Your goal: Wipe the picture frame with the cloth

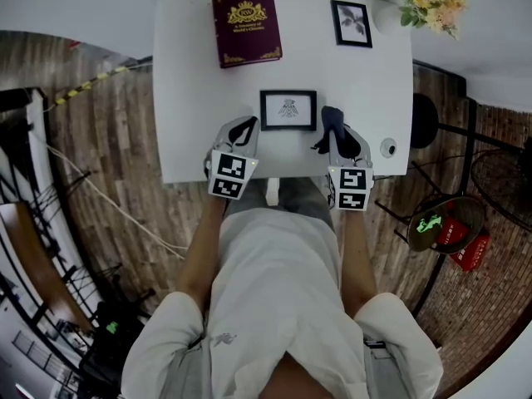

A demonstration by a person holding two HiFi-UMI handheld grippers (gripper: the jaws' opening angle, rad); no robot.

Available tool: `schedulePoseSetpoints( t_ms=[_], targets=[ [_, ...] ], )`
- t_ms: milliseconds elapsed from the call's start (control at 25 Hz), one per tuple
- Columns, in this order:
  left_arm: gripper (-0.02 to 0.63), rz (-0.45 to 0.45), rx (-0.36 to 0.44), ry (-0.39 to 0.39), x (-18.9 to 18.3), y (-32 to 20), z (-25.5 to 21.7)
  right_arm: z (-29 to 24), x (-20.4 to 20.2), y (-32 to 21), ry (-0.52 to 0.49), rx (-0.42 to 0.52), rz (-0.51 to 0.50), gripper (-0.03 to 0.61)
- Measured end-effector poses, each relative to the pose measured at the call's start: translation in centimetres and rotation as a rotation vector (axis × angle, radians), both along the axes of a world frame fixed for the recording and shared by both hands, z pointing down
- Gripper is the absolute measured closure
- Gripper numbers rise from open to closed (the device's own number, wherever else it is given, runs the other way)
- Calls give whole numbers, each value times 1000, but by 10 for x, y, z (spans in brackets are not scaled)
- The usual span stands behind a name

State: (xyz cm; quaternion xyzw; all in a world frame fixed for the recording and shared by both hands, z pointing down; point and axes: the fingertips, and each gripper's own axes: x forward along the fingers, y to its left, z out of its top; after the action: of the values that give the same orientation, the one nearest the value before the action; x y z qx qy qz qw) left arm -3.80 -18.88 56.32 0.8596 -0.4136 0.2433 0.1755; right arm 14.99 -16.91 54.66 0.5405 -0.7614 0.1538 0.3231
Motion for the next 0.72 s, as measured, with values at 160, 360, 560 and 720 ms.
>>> schedulePoseSetpoints(
  t_ms=[160, 360, 560, 720],
  targets=[
    [594, 4, 69, 27, 1, -4, -33, -38, -15, -7, -48, 108, -13, 510],
    [594, 8, 144, 72, 1, -4, -73, -75, -38, -12, -86, 207, -43, 509],
    [594, 17, 214, 120, -1, -1, -110, -101, -53, -10, -110, 271, -54, 509],
    [594, 36, 252, 136, 1, 1, -128, -117, -61, -6, -102, 300, -73, 511]
  ],
)
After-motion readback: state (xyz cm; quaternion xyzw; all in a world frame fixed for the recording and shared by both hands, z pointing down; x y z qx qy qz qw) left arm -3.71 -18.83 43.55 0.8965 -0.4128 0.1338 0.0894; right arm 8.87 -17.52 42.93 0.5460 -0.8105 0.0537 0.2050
